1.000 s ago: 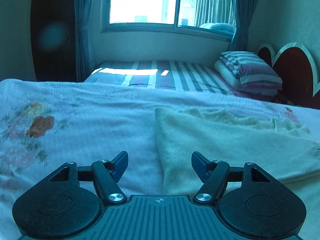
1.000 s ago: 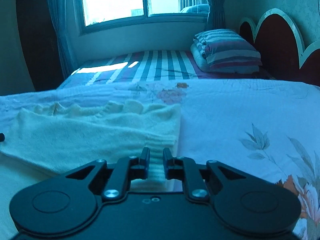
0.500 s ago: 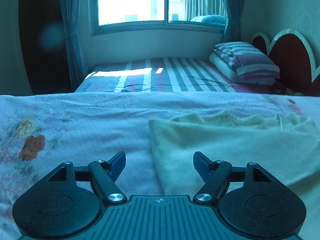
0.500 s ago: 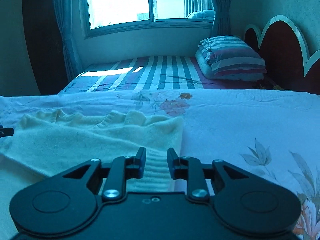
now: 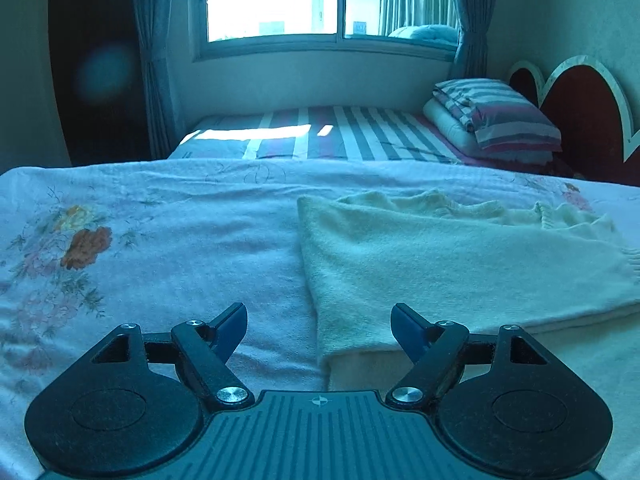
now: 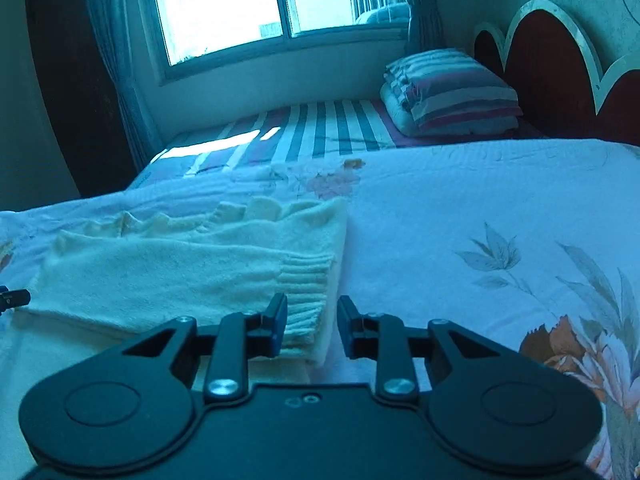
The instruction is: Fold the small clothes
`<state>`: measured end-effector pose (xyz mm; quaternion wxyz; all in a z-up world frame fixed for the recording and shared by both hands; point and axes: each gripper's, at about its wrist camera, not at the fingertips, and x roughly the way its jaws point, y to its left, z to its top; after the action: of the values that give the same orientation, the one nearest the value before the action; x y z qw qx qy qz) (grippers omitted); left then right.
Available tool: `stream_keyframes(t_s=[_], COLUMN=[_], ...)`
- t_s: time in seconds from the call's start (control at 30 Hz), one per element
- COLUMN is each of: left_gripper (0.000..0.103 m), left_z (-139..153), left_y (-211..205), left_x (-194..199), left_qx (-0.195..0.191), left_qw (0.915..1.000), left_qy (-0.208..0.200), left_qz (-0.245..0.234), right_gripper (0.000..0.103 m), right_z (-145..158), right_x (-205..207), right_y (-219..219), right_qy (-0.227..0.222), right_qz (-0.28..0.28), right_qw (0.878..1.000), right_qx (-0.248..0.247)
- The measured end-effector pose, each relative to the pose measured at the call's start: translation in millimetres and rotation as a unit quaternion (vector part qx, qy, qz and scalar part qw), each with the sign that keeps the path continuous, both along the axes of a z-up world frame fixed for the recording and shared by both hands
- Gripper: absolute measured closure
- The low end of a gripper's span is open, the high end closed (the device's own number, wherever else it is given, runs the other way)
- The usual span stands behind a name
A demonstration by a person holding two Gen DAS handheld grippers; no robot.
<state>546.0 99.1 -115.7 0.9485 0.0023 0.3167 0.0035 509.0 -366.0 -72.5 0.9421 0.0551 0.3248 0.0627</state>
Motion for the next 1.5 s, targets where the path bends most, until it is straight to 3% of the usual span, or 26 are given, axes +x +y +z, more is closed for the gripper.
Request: stream_keyframes(t_s=[0.07, 0.13, 0.2, 0.37, 0.5, 0.73, 1.0, 1.07, 1.13, 1.23, 1.4, 1.5], left_gripper=[0.016, 0.001, 0.001, 0.0, 0.0, 0.001, 0.001, 0.001, 0.017, 0.026, 0.035, 0.035], left_z=[6, 9, 7, -18, -26, -22, -21, -20, -18, -16, -24, -33], left_y=[0, 0, 0, 1, 4, 1, 6, 12, 17, 26, 45, 61], left_x=[-21, -47, -75, -140, -182, -218, -305, -325, -340, -359, -376, -377], left_qx=[-0.001, 0.001, -0.002, 0.017, -0.011, -0.043, -0.034, -0.051, -0.064, -0.107, -0.209, -0.283], left_qw=[1.0, 0.9998, 0.9999, 0.9972, 0.9958, 0.9946, 0.9952, 0.9943, 0.9935, 0.989, 0.9721, 0.9537], left_qy=[-0.003, -0.005, 0.004, 0.064, 0.073, 0.094, 0.084, 0.084, 0.082, 0.084, 0.089, 0.088], left_qz=[0.009, 0.017, 0.014, 0.037, 0.055, -0.01, -0.037, -0.04, -0.045, -0.06, -0.06, -0.049], right_gripper=[0.07, 0.055, 0.044, 0.044, 0.041, 0.043, 0.051, 0.051, 0.051, 0.051, 0.052, 0.052], right_z=[7, 11, 13, 0, -7, -9, -3, -2, -3, -8, -13, -14], right_x=[-15, -33, -51, -88, -117, -175, -259, -282, -300, -323, -345, -353], right_y=[-10, -23, -32, -51, -60, -74, -50, -46, -45, -44, -42, -40], right_qy=[-0.001, -0.003, -0.009, 0.017, 0.034, 0.051, 0.069, 0.072, 0.079, 0.088, 0.093, 0.092], right_qz=[-0.001, 0.001, 0.006, 0.016, 0.011, -0.011, -0.018, -0.023, -0.029, -0.038, -0.056, -0.061], right_qw=[1.0, 0.999, 0.999, 0.999, 0.999, 0.996, 0.995, 0.994, 0.993, 0.991, 0.988, 0.986], right_qx=[0.013, 0.036, 0.037, 0.037, 0.033, 0.073, 0.075, 0.073, 0.083, 0.096, 0.112, 0.124])
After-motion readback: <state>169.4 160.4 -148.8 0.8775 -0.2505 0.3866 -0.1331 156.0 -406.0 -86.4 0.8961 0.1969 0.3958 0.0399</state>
